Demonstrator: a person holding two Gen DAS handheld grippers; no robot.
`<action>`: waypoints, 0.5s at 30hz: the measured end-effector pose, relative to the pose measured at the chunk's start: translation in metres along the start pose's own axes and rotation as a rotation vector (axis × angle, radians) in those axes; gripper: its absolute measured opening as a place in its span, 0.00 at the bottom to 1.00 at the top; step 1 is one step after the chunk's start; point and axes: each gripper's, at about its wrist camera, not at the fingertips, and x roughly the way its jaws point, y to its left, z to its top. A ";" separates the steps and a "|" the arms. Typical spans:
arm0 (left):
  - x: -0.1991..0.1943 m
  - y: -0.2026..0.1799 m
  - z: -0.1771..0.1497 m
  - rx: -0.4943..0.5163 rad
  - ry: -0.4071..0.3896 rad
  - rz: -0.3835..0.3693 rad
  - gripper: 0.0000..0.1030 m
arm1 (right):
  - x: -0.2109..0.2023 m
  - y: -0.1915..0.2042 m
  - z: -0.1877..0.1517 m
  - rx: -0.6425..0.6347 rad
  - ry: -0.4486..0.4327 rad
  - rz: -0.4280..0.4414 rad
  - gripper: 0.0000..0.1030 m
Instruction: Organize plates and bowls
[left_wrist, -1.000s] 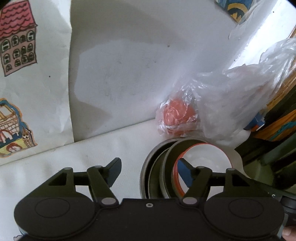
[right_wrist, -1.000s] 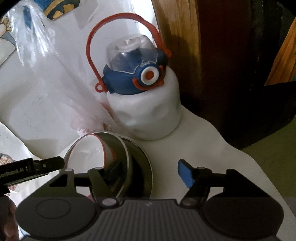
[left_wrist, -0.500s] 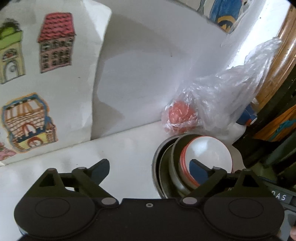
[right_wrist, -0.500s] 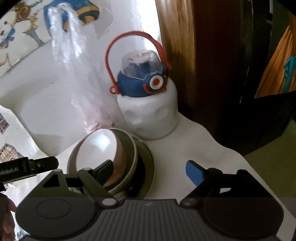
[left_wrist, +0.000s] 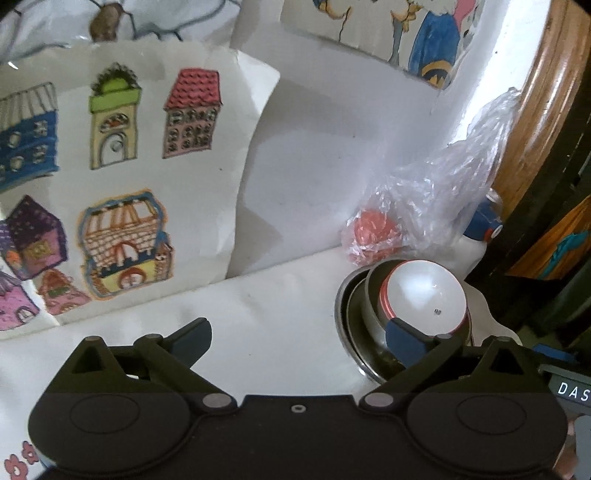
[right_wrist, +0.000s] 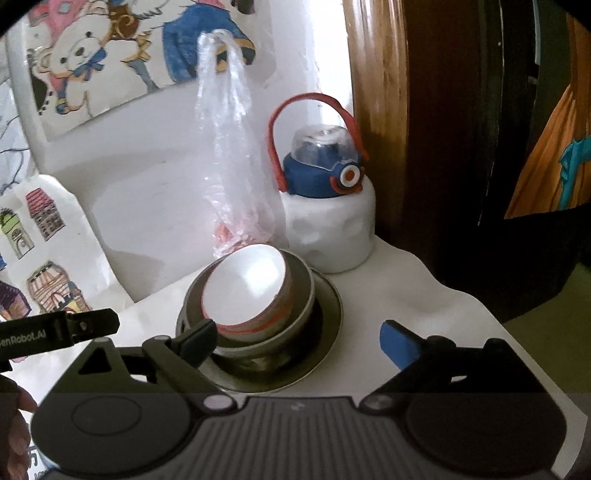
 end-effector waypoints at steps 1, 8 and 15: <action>-0.005 0.001 -0.002 0.005 -0.009 0.004 0.98 | -0.002 0.001 -0.001 -0.002 -0.005 0.000 0.95; -0.022 0.001 -0.015 0.026 -0.057 0.029 0.99 | -0.014 0.005 -0.009 0.003 -0.016 -0.003 0.95; -0.033 0.005 -0.022 0.032 -0.083 0.037 0.99 | -0.025 0.011 -0.015 -0.015 -0.035 -0.005 0.96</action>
